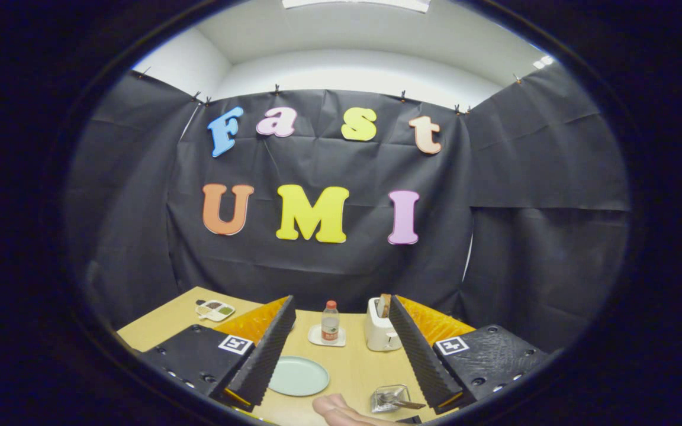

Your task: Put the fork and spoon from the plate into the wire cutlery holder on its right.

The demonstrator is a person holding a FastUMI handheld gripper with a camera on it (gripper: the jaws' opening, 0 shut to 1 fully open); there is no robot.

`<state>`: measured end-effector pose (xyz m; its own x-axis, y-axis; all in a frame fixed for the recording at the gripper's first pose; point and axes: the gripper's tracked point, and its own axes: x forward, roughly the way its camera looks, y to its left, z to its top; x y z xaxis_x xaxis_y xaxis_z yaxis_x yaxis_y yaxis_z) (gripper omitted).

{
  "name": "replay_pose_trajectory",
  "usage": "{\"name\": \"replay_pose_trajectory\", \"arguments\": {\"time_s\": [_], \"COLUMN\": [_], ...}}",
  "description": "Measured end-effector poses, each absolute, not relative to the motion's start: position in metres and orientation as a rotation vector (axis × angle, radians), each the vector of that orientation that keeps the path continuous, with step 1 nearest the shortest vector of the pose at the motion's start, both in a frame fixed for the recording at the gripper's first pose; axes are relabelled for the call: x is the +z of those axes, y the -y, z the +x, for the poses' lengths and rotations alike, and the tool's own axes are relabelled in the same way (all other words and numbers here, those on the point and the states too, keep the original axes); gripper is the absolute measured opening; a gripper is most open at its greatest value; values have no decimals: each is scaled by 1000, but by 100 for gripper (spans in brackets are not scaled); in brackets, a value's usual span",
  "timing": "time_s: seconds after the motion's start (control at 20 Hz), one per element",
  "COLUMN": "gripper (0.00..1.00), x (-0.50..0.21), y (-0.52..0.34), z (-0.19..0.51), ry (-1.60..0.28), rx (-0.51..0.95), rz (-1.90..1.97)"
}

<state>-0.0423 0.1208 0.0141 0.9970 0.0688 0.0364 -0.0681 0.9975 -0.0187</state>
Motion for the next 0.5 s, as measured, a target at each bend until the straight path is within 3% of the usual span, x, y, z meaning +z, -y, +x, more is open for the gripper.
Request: {"name": "replay_pose_trajectory", "arguments": {"time_s": [0.5], "gripper": [96], "x": [11], "y": [-119], "z": [-40], "ry": [36], "rx": [67], "rz": [-24]}}
